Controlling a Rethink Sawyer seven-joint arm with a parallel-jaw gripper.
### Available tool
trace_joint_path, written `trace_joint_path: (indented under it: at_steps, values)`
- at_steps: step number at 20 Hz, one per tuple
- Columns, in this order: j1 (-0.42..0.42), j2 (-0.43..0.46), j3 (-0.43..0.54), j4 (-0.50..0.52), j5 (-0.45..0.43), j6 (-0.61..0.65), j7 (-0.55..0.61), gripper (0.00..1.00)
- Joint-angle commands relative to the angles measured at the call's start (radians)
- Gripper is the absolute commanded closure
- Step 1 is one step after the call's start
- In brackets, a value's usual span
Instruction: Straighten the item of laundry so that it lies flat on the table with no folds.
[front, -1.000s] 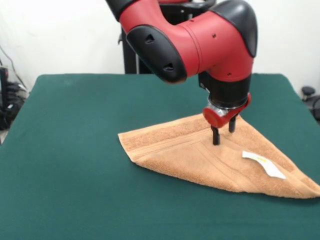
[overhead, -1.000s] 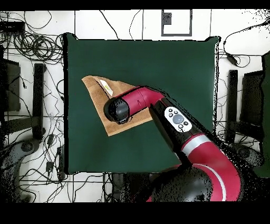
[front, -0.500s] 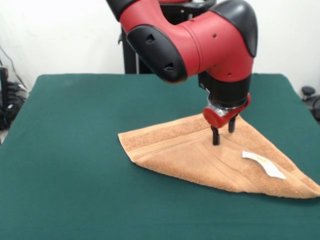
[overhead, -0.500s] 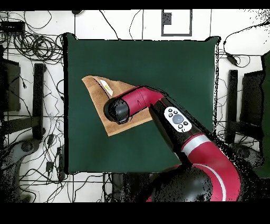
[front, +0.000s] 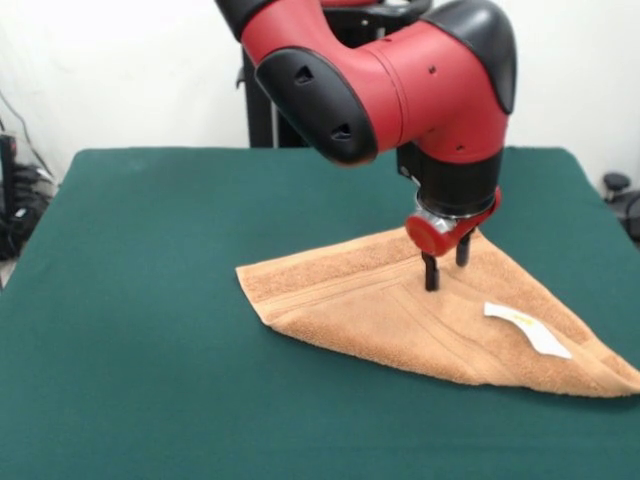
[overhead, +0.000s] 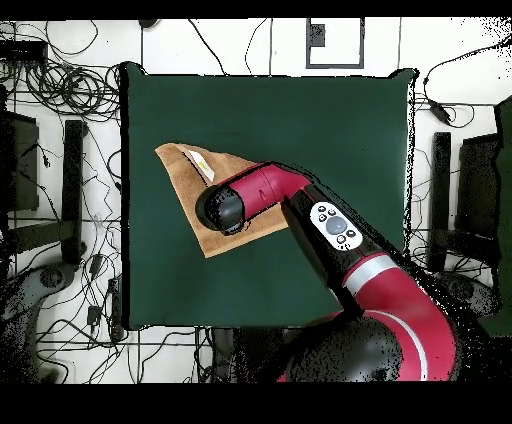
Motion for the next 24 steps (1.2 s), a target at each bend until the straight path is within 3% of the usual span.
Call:
trace_joint_path:
  at_steps: [1,24]
  values:
    - [0.016,0.020,0.028,-0.001,-0.100,-0.060,-0.266,0.00]
    - [0.025,0.000,0.007,-0.006,-0.181,-0.116,-0.225,0.00]
